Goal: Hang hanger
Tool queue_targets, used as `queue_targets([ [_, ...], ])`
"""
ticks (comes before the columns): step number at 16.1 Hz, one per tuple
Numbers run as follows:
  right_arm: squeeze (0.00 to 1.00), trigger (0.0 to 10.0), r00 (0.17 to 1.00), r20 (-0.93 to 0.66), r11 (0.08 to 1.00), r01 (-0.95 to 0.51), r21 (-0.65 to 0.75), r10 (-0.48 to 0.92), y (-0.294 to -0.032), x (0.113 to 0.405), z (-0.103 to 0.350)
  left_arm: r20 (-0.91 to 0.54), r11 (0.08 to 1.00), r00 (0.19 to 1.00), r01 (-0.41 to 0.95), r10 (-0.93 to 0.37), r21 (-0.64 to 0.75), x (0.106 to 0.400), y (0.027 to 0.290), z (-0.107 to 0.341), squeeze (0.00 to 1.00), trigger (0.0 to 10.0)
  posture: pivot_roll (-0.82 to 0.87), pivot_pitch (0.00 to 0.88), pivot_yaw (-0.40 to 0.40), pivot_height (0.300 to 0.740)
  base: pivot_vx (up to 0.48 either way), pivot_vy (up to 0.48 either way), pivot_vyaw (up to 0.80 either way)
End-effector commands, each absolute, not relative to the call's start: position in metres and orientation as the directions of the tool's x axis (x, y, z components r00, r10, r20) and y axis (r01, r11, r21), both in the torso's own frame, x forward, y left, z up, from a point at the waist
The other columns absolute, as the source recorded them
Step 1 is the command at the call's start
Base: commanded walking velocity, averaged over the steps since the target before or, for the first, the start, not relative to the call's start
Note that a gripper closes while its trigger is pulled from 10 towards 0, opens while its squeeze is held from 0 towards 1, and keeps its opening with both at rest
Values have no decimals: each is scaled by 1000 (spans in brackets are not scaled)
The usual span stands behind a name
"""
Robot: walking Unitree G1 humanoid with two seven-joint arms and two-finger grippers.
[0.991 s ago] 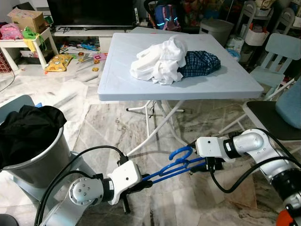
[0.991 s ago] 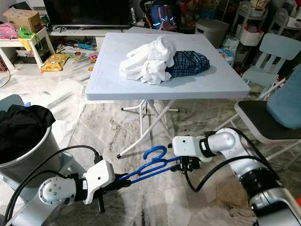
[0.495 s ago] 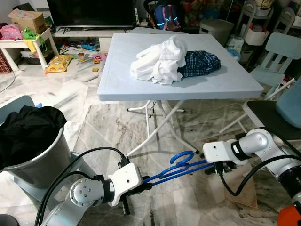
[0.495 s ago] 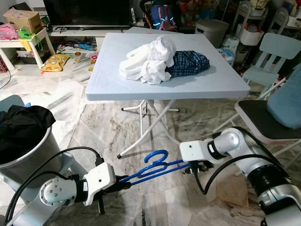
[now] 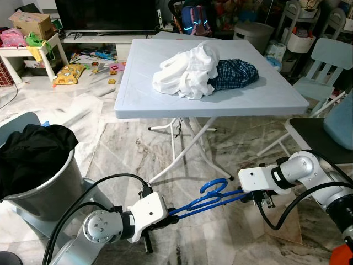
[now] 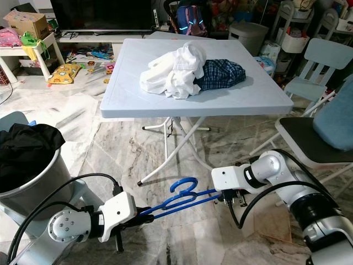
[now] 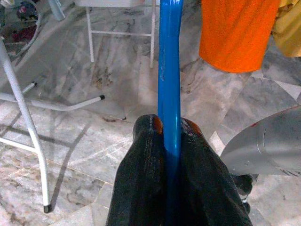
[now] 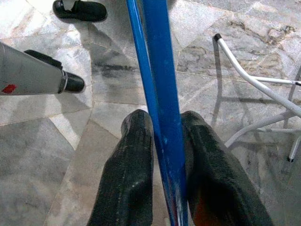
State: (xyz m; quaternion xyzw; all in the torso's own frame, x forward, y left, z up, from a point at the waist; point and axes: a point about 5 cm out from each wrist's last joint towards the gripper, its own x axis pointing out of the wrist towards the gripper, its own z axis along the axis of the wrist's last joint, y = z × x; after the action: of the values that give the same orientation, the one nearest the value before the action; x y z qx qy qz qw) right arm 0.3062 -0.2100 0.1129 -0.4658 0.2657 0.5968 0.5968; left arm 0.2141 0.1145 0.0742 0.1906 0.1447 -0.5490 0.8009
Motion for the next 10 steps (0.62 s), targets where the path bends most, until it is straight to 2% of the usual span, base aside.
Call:
queue_targets([
  [1,0,0,130,-878,-172,-957,-232,460,-206,307,116,-441,313,352,936,-826,162,215,113,75,0,10000,-77,9,-27,740,0,0,0],
  [9,0,0,137,-882,-156,-961,-229,451,-209,307,113,-434,334,377,926,-818,174,216,113,74,0,10000,-79,13,-33,740,0,0,0],
  [10,0,0,141,-885,-152,-961,-229,444,-210,308,112,-422,357,394,919,-816,168,219,114,75,1000,10000,-81,21,-34,740,0,0,0],
])
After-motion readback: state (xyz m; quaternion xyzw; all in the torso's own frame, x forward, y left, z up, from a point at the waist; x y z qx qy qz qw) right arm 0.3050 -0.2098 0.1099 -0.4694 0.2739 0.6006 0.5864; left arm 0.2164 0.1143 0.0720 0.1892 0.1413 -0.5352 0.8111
